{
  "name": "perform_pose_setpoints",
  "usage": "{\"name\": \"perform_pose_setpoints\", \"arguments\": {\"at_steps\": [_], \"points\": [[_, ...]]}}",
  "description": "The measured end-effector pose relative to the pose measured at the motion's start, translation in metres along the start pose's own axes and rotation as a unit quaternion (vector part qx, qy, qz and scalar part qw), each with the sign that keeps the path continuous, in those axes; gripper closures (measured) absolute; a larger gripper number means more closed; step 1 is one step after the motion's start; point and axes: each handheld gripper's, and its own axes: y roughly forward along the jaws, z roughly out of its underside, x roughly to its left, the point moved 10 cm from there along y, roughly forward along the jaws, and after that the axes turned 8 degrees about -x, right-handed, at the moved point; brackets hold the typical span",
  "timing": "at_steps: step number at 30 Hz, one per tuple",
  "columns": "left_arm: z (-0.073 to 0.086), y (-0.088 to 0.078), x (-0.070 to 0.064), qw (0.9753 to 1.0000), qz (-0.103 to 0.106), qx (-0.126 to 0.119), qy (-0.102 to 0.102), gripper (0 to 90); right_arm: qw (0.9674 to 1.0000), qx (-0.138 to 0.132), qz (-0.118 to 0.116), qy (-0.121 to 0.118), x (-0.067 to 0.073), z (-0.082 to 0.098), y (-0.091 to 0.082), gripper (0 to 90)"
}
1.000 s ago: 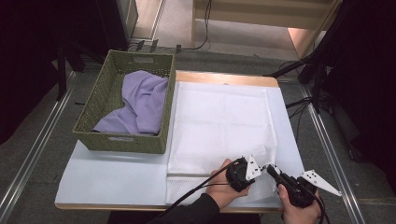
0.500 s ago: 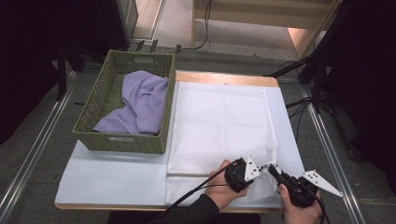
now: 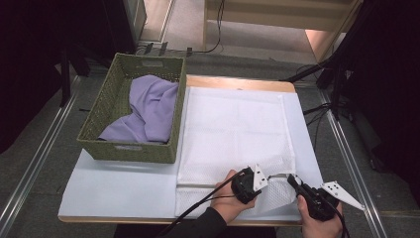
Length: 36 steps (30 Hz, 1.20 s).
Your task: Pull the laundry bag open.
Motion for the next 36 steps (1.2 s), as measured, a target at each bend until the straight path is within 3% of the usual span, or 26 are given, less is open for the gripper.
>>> {"name": "perform_pose_setpoints", "arguments": {"at_steps": [4, 10, 21, 30, 36], "points": [[0.006, -0.008, 0.005, 0.9999, -0.004, 0.012, -0.001, 87.5, 0.9999, 0.004, 0.009, -0.011, -0.002, 0.000, -0.001, 86.4], [0.017, -0.025, 0.021, 0.9990, 0.004, 0.015, -0.043, 87.4, 0.9996, 0.005, 0.014, -0.024, -0.004, 0.001, 0.000, 86.4], [0.029, -0.055, 0.037, 0.9988, -0.008, 0.020, -0.045, 87.3, 0.9989, 0.009, 0.020, -0.043, -0.004, 0.002, 0.000, 86.5], [0.049, -0.081, 0.060, 0.9971, -0.031, 0.028, -0.064, 87.3, 0.9987, 0.010, 0.032, -0.039, -0.011, 0.003, -0.002, 86.5], [0.059, -0.100, 0.074, 0.9963, -0.048, 0.032, -0.064, 87.3, 0.9984, 0.011, 0.034, -0.045, -0.012, 0.003, -0.002, 86.4]]}}
